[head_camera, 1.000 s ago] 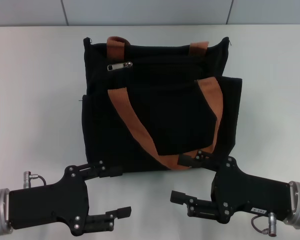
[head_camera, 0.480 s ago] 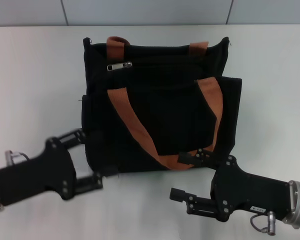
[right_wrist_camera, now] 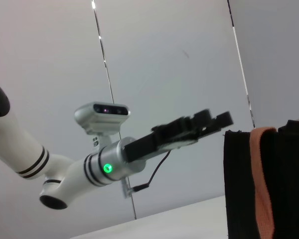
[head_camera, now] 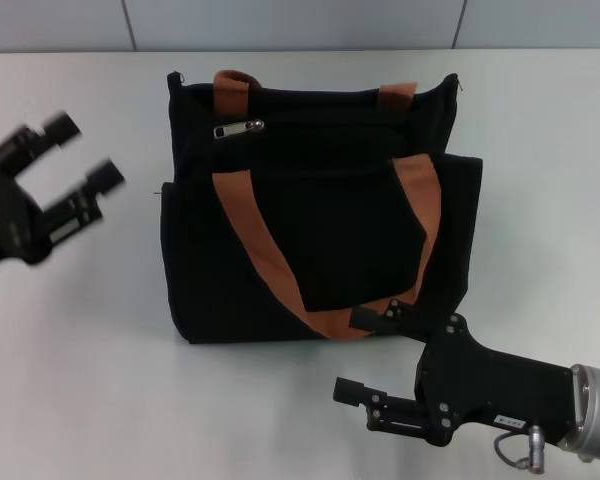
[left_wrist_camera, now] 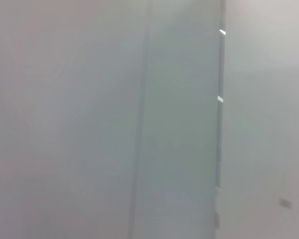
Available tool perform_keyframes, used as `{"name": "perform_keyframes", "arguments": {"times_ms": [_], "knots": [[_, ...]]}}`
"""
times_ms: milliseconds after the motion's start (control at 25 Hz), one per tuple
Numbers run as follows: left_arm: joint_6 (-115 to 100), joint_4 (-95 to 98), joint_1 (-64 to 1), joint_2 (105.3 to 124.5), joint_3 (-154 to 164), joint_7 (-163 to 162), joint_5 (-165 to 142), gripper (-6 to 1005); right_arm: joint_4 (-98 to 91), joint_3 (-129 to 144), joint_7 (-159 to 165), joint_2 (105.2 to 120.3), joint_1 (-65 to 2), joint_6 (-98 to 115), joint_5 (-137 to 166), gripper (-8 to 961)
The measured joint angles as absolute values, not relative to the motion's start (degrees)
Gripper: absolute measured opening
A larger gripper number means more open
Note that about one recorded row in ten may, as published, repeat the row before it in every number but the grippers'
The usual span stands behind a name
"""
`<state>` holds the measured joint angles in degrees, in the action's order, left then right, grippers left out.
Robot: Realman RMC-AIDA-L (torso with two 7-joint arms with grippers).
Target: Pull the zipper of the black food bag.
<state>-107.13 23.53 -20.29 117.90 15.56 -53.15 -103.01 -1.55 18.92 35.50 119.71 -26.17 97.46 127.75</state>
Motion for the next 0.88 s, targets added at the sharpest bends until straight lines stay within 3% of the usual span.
{"name": "perform_keyframes", "arguments": {"times_ms": [280, 880], "knots": [[-97.1, 27.2, -26.7, 117.28, 22.6, -58.8, -106.7, 768, -1.3, 18.9, 35.5, 119.71, -26.4, 97.5, 127.7, 737], [-91.8, 31.8, -29.3, 118.47, 33.4, -62.0, -106.9, 721, -0.6, 18.7, 35.5, 119.71, -26.4, 97.0, 127.6, 736]]}}
